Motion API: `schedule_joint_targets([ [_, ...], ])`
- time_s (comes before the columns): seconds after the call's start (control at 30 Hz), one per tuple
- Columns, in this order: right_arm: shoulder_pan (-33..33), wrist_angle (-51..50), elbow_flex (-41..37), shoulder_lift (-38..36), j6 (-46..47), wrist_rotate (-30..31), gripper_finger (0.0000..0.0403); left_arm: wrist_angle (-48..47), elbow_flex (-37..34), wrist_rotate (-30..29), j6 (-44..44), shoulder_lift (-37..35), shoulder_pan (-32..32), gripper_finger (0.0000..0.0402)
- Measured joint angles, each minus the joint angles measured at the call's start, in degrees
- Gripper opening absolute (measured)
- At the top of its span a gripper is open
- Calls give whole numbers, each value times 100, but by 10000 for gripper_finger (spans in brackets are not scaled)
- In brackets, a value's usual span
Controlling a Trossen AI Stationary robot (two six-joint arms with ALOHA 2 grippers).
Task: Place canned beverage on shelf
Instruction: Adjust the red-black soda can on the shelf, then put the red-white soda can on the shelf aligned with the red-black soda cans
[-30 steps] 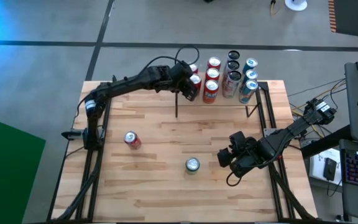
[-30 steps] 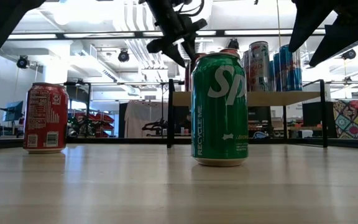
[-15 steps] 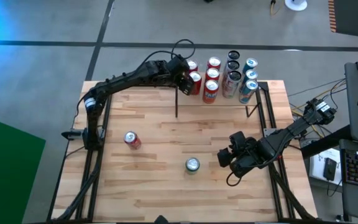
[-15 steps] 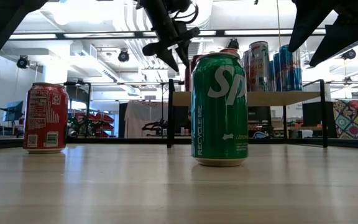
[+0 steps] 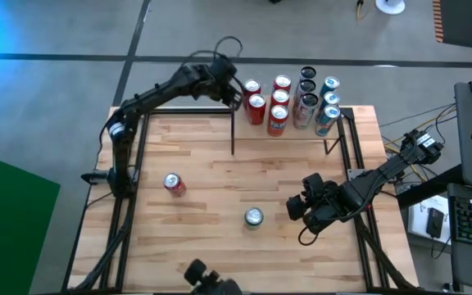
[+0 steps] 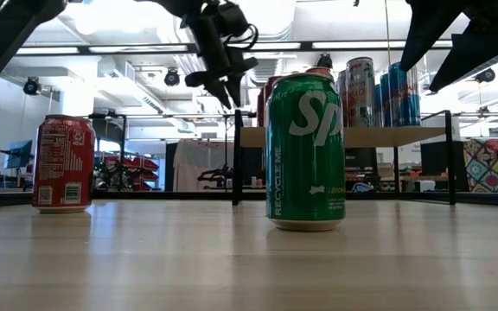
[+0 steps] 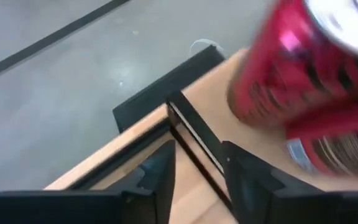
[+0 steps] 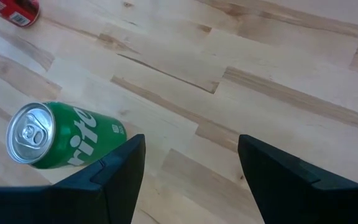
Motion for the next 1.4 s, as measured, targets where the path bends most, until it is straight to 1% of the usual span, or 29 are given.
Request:
schedule_joint_targets([
  [0.13, 0, -2, -1, 0, -2, 2, 247, 433, 0, 589, 156, 0, 198, 88],
  [0.2, -1, -2, 1, 0, -1, 1, 246, 616, 1, 677, 156, 9, 199, 79],
  [0.33, -2, 11, 1, 0, 57, 2, 246, 784, 1, 750, 164, 67, 199, 76],
  [0.67, -7, 25, -4, 0, 293, 4, 246, 1215, -21, 1320, 159, 219, 201, 75],
  [0.9, -3, 63, -4, 0, 419, 4, 246, 1224, -14, 1364, 161, 254, 219, 75],
  [1.1, 33, 66, -4, 0, 549, 36, 246, 534, 287, 1180, 446, 244, 275, 75],
  [1.23, 194, 115, -4, 0, 649, 285, 246, 151, 582, 1009, 734, 151, 287, 75],
  [1.4, 444, 202, -4, 0, 720, 761, 247, 332, 603, 1030, 846, -238, 281, 75],
])
